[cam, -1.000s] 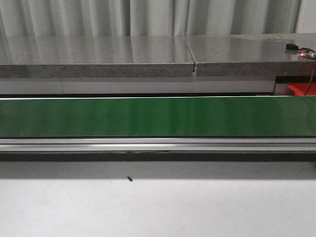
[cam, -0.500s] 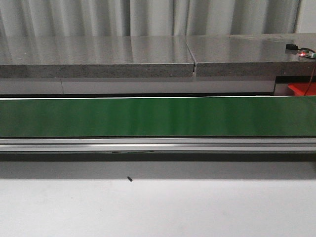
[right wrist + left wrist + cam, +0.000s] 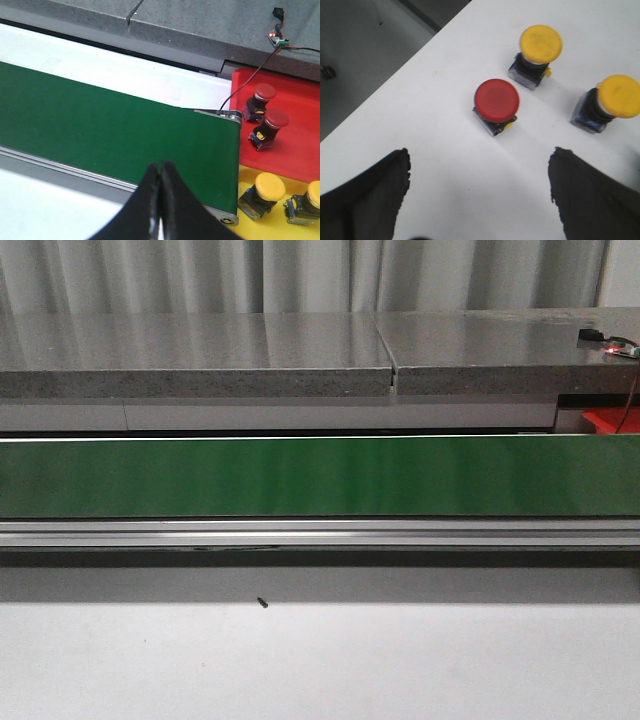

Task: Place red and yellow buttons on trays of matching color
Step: 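Move the left gripper over the second red button in the cluster, then grasp the second red button with the left gripper and lift it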

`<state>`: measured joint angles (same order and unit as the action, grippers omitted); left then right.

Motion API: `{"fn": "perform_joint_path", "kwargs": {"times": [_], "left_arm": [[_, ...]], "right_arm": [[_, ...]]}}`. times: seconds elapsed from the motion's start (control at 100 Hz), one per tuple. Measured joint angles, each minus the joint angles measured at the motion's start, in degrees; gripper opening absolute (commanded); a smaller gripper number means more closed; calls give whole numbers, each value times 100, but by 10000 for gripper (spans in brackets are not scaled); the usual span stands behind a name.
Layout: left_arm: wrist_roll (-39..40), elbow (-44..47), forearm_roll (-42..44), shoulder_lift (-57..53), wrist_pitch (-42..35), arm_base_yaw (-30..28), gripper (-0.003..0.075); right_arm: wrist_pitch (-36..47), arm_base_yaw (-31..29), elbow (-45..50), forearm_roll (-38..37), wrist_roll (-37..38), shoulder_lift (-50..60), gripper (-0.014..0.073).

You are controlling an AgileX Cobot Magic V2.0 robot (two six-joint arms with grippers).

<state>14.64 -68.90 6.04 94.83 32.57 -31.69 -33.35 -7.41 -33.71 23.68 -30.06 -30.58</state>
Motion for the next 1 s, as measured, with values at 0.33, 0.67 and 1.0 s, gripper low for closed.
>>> {"fn": "perform_joint_path", "kwargs": {"times": [0.33, 0.67, 1.0], "left_arm": [[-273, -353, -152, 825, -119, -114, 555], [-900, -842, -741, 1427, -109, -114, 555], [-1087, -1314, -881, 1668, -89, -114, 555]], "right_arm": [[0, 0, 0, 0, 0, 0, -69], [0, 0, 0, 0, 0, 0, -69], [0, 0, 0, 0, 0, 0, -69]]}}
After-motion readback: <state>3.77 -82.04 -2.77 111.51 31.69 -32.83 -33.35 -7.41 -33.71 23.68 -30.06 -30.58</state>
